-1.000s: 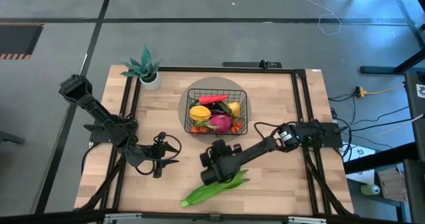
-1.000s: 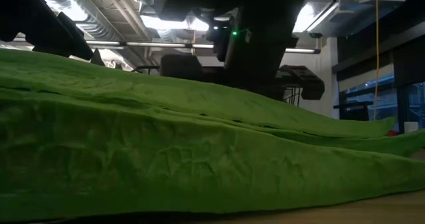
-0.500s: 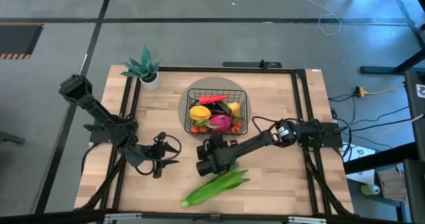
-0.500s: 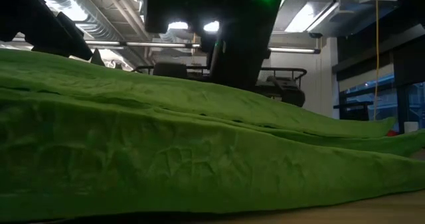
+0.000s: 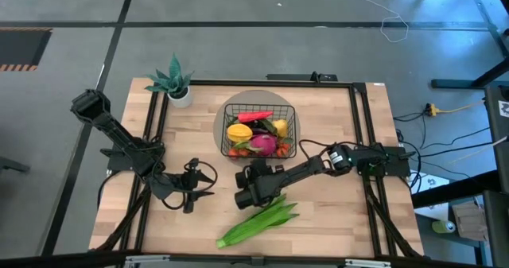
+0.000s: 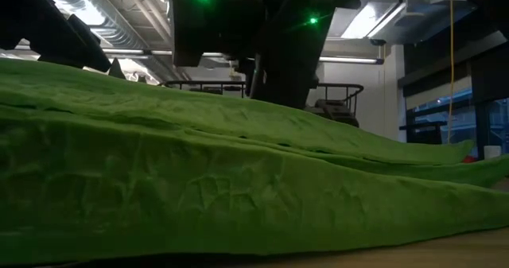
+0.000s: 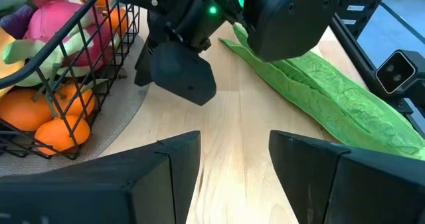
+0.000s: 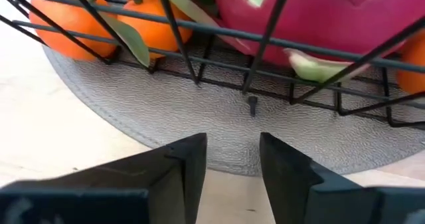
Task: Build produce basket
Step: Adjust the black wire basket, then put the lettuce into the black wire basket
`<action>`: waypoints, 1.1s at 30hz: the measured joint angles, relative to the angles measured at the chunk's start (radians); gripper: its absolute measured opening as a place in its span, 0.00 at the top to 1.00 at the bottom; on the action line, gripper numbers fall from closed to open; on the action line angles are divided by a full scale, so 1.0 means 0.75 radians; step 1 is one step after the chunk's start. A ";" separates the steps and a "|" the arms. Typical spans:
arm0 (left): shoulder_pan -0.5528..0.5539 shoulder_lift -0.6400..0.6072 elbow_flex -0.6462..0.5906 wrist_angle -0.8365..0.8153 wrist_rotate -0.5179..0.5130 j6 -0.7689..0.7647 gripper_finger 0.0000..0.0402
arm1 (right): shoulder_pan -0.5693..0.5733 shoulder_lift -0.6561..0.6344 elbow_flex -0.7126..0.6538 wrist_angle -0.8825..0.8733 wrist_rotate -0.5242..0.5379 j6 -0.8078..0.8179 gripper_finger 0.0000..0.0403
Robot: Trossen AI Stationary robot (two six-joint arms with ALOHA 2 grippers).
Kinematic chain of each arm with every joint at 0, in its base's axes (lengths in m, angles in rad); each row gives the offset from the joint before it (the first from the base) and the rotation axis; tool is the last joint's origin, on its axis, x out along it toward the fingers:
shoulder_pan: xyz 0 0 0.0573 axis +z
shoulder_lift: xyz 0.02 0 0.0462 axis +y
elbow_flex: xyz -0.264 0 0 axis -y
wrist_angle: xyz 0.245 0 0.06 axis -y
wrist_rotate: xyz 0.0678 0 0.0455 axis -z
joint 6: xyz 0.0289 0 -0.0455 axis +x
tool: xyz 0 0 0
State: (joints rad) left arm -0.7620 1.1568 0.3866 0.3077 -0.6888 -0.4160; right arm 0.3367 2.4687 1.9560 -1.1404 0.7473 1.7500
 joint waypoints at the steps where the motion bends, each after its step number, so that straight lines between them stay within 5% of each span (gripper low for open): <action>1: 0.000 0.000 0.000 0.000 0.000 0.000 0.58 | 0.001 0.000 0.000 0.000 -0.001 0.000 0.68; 13: 0.000 0.000 0.001 0.000 0.000 0.000 0.58 | 0.063 -0.008 0.055 -0.046 -0.091 -0.009 0.68; 22: 0.000 0.000 0.001 0.000 0.000 0.000 0.58 | 0.189 -0.017 0.416 -0.155 -0.149 -0.561 0.68; 28: 0.000 0.000 0.001 -0.001 0.000 0.000 0.58 | 0.241 -0.050 0.512 -0.056 -0.373 -1.012 0.68; 33: 0.001 -0.001 0.001 -0.001 0.000 0.000 0.58 | 0.299 -0.058 0.511 -0.012 -0.755 -1.299 0.68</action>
State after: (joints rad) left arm -0.7616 1.1564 0.3870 0.3073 -0.6888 -0.4160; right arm 0.5613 2.4252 2.3394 -1.1490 0.1809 0.7760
